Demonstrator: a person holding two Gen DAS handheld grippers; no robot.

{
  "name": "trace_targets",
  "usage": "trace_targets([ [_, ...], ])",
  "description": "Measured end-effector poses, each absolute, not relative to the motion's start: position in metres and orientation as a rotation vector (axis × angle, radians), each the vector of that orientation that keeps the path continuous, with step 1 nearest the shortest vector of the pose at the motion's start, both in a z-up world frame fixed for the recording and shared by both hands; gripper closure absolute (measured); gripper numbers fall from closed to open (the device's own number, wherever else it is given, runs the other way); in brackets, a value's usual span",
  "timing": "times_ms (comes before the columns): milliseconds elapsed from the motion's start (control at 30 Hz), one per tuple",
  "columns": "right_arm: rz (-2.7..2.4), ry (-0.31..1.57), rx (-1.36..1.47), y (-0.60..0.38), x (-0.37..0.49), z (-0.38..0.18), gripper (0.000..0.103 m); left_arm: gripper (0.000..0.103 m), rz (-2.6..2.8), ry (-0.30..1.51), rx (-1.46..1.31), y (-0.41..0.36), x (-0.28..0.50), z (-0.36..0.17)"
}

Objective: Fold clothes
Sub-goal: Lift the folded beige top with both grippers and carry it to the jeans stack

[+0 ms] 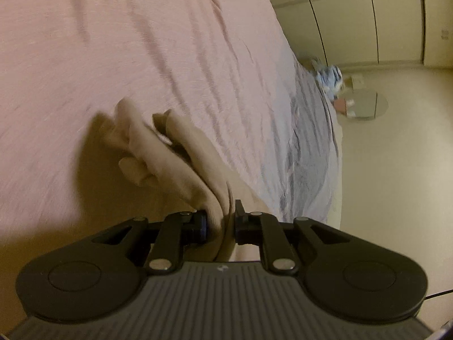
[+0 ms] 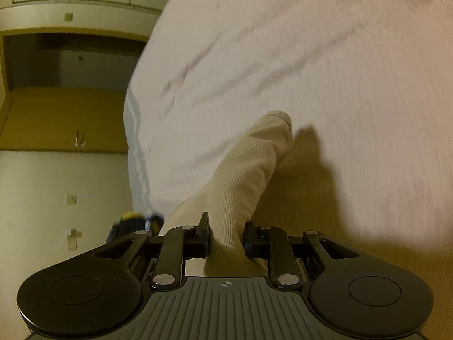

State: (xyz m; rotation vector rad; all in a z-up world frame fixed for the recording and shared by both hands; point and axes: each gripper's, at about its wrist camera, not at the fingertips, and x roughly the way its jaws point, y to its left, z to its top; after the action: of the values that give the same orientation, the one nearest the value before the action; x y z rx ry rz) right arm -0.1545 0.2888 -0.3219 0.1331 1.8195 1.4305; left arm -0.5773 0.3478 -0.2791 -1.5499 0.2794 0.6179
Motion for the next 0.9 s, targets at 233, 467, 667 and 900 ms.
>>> trace_targets([
  [233, 1.473, 1.871, 0.03, 0.257, -0.197, -0.254, 0.083, 0.091, 0.69, 0.162, -1.636, 0.287, -0.648, -0.228],
  [467, 1.565, 1.836, 0.049, 0.27, -0.276, -0.198, 0.083, 0.091, 0.711, 0.089, -1.574, 0.301, -0.74, -0.179],
  [667, 1.63, 1.767, 0.173, 0.292, -0.382, -0.157, 0.083, 0.091, 0.656, 0.084, -1.465, 0.363, -0.854, -0.139],
  [900, 1.662, 1.701, 0.301, 0.357, -0.517, -0.116, 0.083, 0.091, 0.663, 0.126, -1.328, 0.466, -0.974, -0.086],
])
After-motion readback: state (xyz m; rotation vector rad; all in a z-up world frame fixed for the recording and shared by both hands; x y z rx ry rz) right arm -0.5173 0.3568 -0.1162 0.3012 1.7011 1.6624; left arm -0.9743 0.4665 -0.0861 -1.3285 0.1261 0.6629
